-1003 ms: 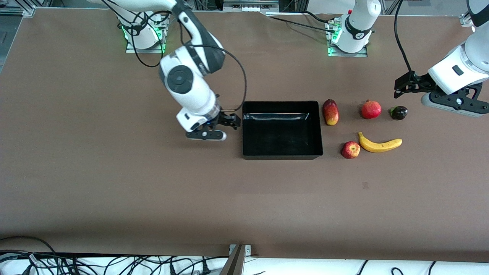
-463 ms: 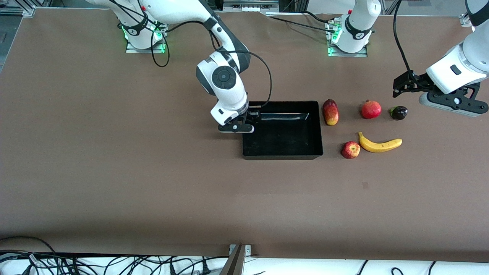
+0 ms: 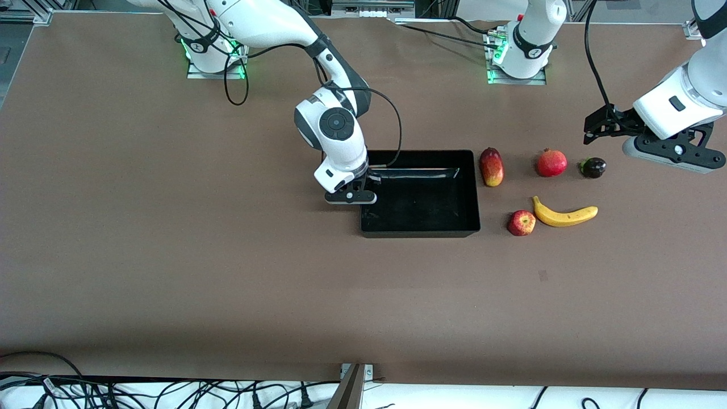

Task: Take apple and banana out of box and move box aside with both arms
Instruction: 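Slide the empty black tray across the table toward the right arm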

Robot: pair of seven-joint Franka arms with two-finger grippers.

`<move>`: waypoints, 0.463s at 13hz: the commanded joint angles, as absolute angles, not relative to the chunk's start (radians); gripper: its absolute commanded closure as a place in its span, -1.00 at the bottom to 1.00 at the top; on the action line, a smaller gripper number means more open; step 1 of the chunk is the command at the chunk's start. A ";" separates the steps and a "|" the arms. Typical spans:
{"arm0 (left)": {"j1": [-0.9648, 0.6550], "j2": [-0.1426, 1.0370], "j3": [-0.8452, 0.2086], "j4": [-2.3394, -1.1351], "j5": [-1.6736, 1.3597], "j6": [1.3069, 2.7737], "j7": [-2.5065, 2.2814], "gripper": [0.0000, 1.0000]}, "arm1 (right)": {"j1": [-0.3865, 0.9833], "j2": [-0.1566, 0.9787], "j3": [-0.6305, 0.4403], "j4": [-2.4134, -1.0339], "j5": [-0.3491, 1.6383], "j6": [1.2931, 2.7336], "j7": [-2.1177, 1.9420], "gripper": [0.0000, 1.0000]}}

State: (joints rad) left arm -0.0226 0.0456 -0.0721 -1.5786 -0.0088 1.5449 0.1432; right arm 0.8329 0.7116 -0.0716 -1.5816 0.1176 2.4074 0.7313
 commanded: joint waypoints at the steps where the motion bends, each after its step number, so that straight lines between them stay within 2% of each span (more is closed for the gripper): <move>1: -0.028 0.040 -0.067 -1.568 -0.029 1.525 0.138 -1.00 | 0.807 0.686 -0.077 -1.577 0.109 2.376 0.719 1.00; 6: -0.026 0.041 -0.067 -1.568 -0.029 1.525 0.138 -1.00 | 0.651 0.519 -0.078 -1.684 0.143 2.294 0.562 1.00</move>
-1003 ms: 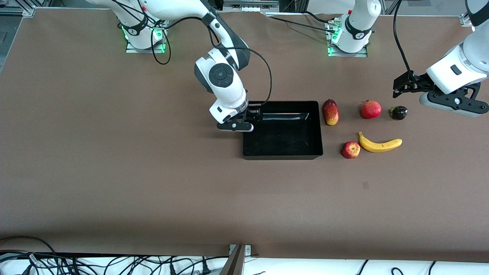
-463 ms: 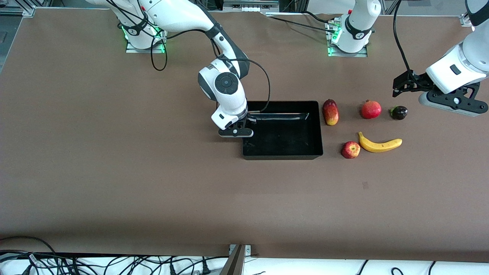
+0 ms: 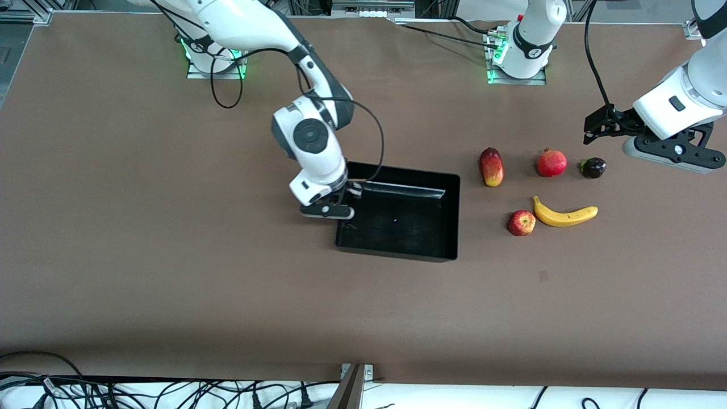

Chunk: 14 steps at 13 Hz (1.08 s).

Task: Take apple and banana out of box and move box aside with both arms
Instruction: 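Slide the empty black tray across the table toward the right arm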

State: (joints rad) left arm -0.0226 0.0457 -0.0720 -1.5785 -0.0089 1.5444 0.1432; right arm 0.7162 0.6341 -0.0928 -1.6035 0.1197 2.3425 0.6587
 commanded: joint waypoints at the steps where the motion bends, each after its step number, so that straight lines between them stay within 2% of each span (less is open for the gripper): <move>1: -0.026 0.041 -0.067 -1.568 -0.029 1.525 0.138 -1.00 | 0.608 0.490 -0.081 -1.683 0.144 2.217 0.495 1.00; 7: -0.026 0.041 -0.067 -1.568 -0.029 1.525 0.138 -1.00 | 0.274 0.397 -0.136 -1.686 0.156 1.967 0.010 1.00; 10: -0.026 0.043 -0.067 -1.568 -0.029 1.525 0.138 -1.00 | 0.067 0.403 -0.146 -1.693 0.158 1.937 -0.278 1.00; 14: -0.026 0.041 -0.066 -1.568 -0.029 1.525 0.138 -1.00 | -0.017 0.432 -0.158 -1.706 0.158 1.937 -0.366 1.00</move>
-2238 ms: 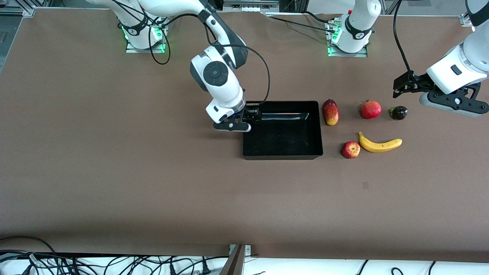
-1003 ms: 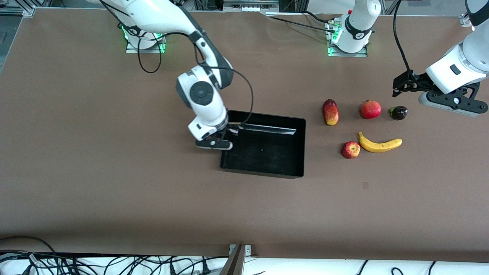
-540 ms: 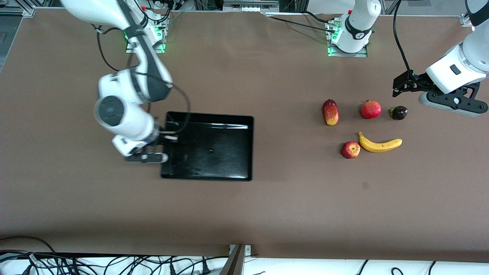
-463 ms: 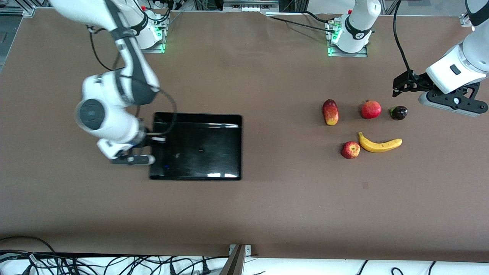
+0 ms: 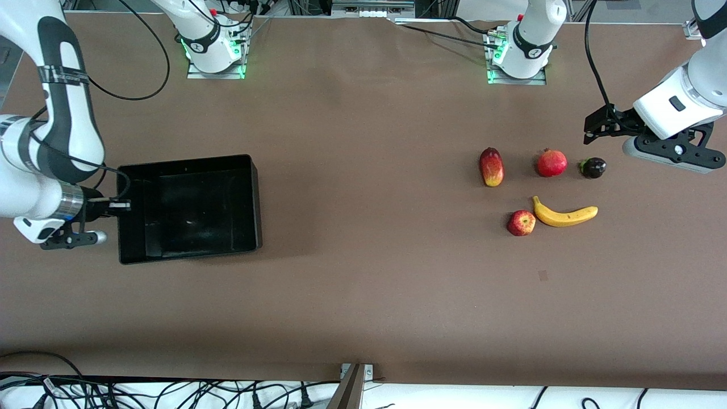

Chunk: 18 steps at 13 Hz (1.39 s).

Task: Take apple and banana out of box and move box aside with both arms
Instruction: 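Slide the empty black tray across the table toward the right arm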

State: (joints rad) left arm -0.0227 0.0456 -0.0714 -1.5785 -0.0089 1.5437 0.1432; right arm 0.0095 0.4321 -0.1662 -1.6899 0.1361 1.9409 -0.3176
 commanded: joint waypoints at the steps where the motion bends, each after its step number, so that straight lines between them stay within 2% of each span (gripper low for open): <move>1: -0.026 0.041 -0.066 -1.568 -0.029 1.525 0.138 -1.00 | -0.055 0.458 -0.158 -1.713 0.158 1.966 -0.409 1.00; 5: -0.025 0.043 -0.064 -1.568 -0.029 1.525 0.138 -1.00 | -0.067 0.434 -0.156 -1.828 0.160 2.078 -0.394 1.00; 10: -0.025 0.043 -0.063 -1.568 -0.029 1.525 0.138 -1.00 | -0.051 0.403 -0.150 -1.897 0.155 2.100 -0.245 1.00; 11: -0.025 0.043 -0.063 -1.568 -0.031 1.525 0.138 -1.00 | -0.051 0.403 -0.150 -1.899 0.149 2.105 -0.245 0.80; 12: -0.025 0.043 -0.061 -1.568 -0.031 1.525 0.138 -1.00 | -0.051 0.403 -0.150 -1.898 0.147 2.103 -0.252 -0.97; 16: -0.025 0.043 -0.060 -1.568 -0.029 1.525 0.138 -1.00 | -0.051 0.393 -0.153 -1.844 0.147 2.089 -0.365 -1.00; 18: -0.025 0.044 -0.060 -1.568 -0.029 1.525 0.138 -1.00 | -0.049 0.377 -0.150 -1.775 0.141 2.007 -0.356 -1.00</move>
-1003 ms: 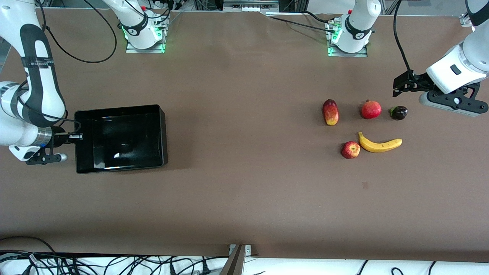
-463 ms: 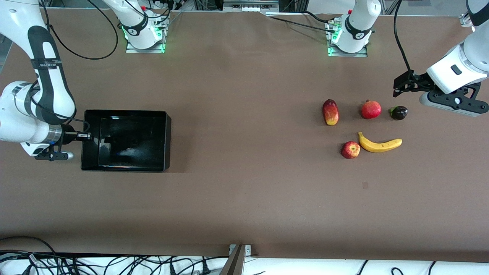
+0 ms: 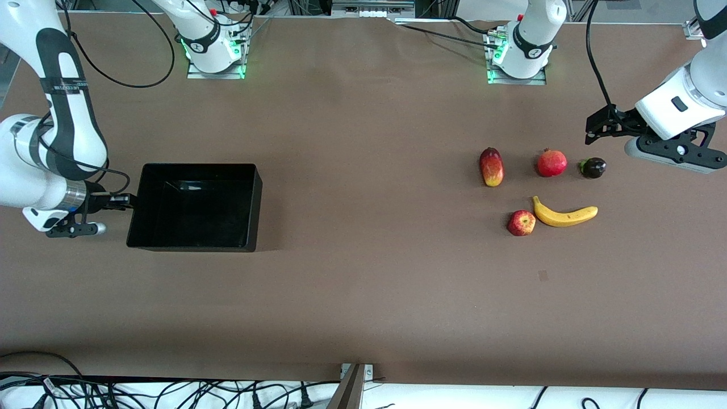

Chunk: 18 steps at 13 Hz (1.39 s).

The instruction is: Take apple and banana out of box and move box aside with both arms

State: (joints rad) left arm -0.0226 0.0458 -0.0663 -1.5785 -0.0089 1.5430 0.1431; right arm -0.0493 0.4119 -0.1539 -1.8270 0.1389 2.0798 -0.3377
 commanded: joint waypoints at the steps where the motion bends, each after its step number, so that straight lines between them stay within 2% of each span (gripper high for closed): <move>1: -0.025 0.044 -0.060 -1.568 -0.031 1.523 0.138 -1.00 | -0.049 0.373 -0.152 -1.729 0.137 1.952 -0.353 -1.00; 6: -0.025 0.044 -0.058 -1.569 -0.031 1.523 0.138 -1.00 | -0.035 0.371 -0.158 -1.514 0.091 1.665 -0.348 -1.00; 10: -0.025 0.044 -0.058 -1.569 -0.031 1.523 0.138 -1.00 | 0.055 0.310 -0.164 -1.427 -0.011 1.537 -0.302 -1.00; 12: -0.025 0.044 -0.058 -1.571 -0.031 1.523 0.138 -1.00 | 0.057 0.252 -0.166 -1.422 -0.029 1.503 -0.299 -1.00; 14: -0.025 0.044 -0.058 -1.571 -0.031 1.523 0.138 -1.00 | 0.043 0.206 -0.158 -1.446 -0.017 1.500 -0.311 -1.00; 16: -0.025 0.044 -0.058 -1.571 -0.031 1.523 0.138 -1.00 | 0.058 0.146 -0.158 -1.532 -0.024 1.544 -0.298 -1.00; 18: -0.025 0.044 -0.058 -1.571 -0.029 1.523 0.138 -1.00 | 0.042 -0.036 -0.161 -1.732 -0.032 1.706 -0.296 -1.00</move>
State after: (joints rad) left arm -0.0225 0.0464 -0.0645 -1.5786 -0.0089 1.5362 0.1431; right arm 0.0506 0.1542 -0.1624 -1.5153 -0.0153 1.5756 -0.3084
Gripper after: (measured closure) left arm 0.000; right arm 0.000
